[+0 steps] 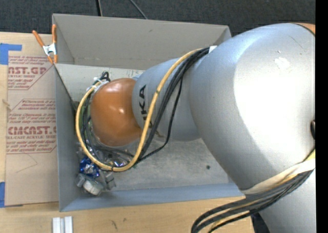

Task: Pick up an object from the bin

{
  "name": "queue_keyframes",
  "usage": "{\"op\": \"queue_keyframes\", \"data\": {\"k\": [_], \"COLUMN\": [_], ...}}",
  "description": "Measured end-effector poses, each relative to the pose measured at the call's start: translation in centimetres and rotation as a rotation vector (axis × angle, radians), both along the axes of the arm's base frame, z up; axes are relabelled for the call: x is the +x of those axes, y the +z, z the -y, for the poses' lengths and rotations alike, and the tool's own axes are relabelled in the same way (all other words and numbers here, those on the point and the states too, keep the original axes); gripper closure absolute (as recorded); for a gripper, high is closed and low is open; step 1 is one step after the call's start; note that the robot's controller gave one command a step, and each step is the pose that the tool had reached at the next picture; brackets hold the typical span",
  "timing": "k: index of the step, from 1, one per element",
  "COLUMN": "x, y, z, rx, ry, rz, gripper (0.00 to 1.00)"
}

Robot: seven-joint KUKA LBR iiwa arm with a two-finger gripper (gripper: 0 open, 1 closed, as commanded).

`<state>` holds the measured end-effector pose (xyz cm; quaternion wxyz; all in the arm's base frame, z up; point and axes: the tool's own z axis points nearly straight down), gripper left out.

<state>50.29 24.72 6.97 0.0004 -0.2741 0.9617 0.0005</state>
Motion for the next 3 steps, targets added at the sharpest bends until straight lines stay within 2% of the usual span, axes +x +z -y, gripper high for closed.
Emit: {"op": "queue_keyframes", "data": {"k": [1, 2, 3], "x": [0.1, 4.9, 2.2], "y": [0.0, 11.1, -0.2], "z": [0.1, 1.9, 0.6], "rx": [0.001, 0.004, -0.003], "ry": [-0.003, -0.062, 0.571], "rz": [0.001, 0.012, -0.004], "gripper": [1.0, 1.0, 1.0]}}
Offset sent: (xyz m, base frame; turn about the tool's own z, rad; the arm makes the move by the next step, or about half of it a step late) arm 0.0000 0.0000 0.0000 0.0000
